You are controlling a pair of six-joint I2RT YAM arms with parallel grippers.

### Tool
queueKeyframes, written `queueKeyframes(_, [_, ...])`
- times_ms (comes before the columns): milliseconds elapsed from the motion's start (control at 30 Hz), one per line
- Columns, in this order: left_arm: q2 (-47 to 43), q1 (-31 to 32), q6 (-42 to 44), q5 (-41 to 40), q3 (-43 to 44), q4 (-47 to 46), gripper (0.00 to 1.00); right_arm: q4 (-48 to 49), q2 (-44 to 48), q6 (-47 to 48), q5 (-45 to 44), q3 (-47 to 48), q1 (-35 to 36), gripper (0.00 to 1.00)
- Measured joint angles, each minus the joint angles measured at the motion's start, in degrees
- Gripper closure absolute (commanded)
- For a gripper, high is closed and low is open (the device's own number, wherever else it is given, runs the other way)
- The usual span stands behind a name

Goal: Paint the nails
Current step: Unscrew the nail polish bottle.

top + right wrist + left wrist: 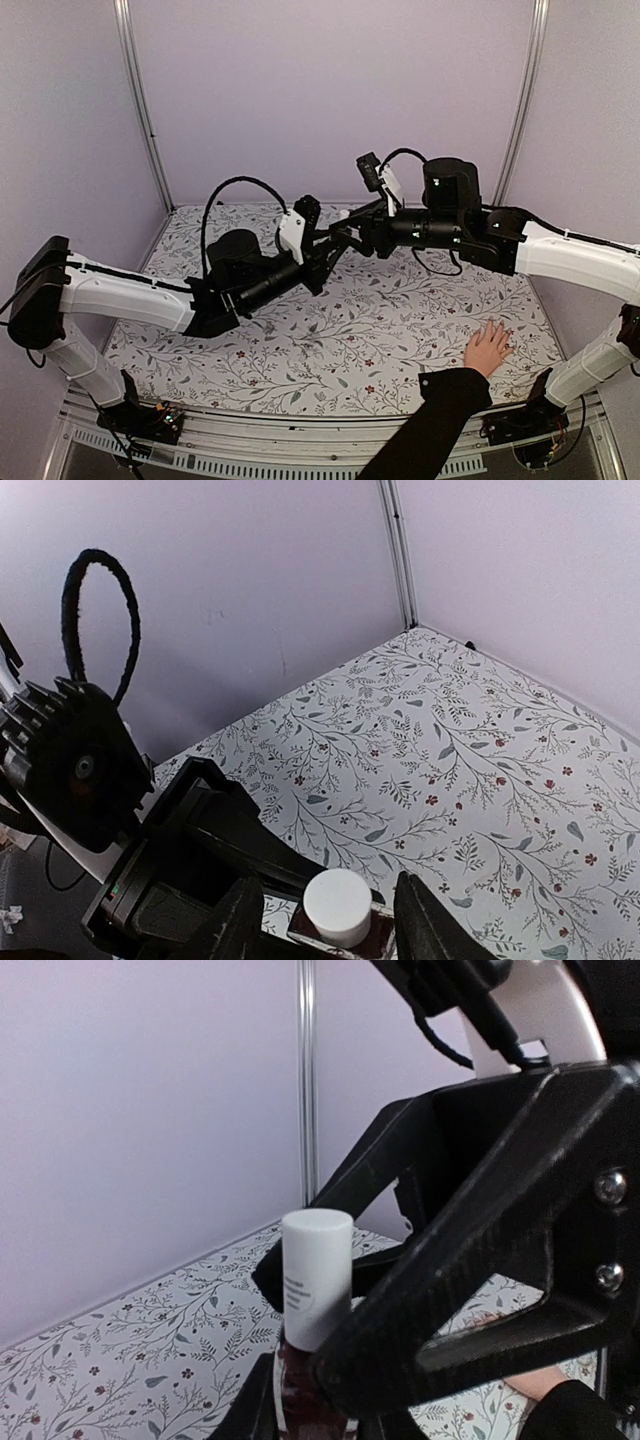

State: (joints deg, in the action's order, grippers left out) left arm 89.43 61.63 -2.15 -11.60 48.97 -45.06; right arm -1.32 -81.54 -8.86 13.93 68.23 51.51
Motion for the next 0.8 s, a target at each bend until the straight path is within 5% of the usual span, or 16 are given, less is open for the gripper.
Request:
queueKeyframes(100, [0.4,0.0,0.5,-1.4,0.3,0.5,1.0,0.0,-0.1,-0.4,-0.3,0.3,0.1,0.62])
queueKeyframes(367, [0.6,0.2,0.9,-2.8,0.5,1.0,1.0,-0.2,-0.5,-0.7,-2.3,0.7,-0.1,1.0])
queueKeyframes(800, [-2.5,-1.0,0.8,5.3,-1.6,1.0,1.0,0.5,0.5,3.4,2.7,0.4,-0.2,1.0])
